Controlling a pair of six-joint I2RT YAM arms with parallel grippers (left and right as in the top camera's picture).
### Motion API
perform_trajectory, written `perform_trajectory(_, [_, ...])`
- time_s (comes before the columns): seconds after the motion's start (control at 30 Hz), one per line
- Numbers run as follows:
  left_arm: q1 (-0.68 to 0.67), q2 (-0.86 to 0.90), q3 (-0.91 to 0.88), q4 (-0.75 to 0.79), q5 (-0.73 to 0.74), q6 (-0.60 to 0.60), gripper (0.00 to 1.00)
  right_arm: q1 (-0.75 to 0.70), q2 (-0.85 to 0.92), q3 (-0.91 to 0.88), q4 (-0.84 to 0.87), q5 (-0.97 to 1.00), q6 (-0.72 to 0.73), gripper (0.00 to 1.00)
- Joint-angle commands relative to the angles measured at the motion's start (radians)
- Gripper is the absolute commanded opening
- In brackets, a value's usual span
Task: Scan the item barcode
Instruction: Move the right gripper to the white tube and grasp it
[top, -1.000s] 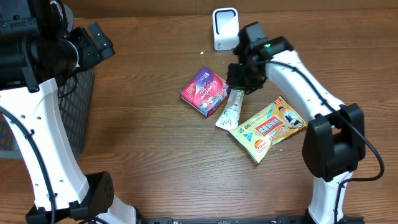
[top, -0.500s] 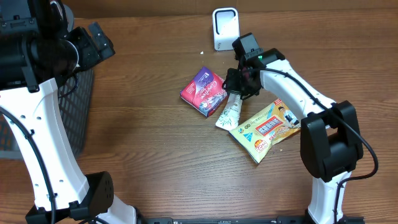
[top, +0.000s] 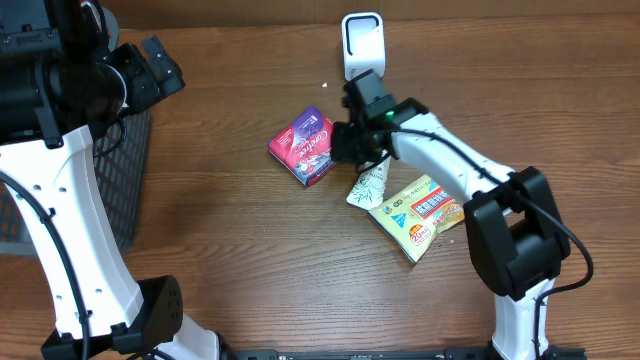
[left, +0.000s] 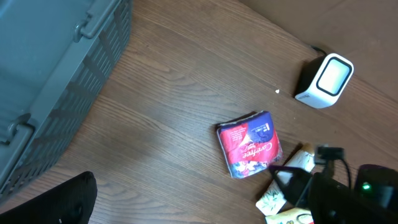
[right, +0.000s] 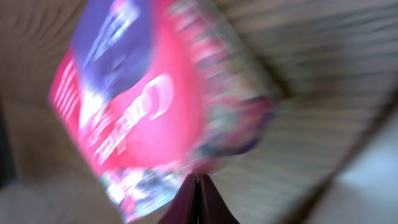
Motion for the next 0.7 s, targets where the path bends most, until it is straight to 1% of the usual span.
perform_trajectory(0.0, [-0.001,0.000,-0.003,0.002,-0.005,-0.003,1.00,0.021,0.003,0.039,-0.021,-0.039,-0.034,0.04])
perform_trajectory(0.1, [-0.001,0.000,-0.003,0.002,-0.005,-0.003,1.00,0.008,-0.001,0.129,-0.122,-0.008,-0.078,0.04])
perform_trajectory(0.3, [-0.001,0.000,-0.003,0.002,-0.005,-0.003,1.00,-0.083,-0.002,0.357,-0.403,0.206,-0.084,0.04])
perform_trajectory(0.47, [-0.001,0.000,-0.003,0.002,-0.005,-0.003,1.00,-0.144,0.003,0.354,-0.437,0.217,-0.084,0.04])
perform_trajectory(0.57, [-0.001,0.000,-0.003,0.002,-0.005,-0.003,1.00,-0.159,0.003,0.306,-0.435,0.268,-0.075,0.04])
perform_trajectory(0.67, [-0.001,0.000,-0.003,0.002,-0.005,-0.003,1.00,-0.165,0.003,0.248,-0.390,0.268,-0.069,0.04])
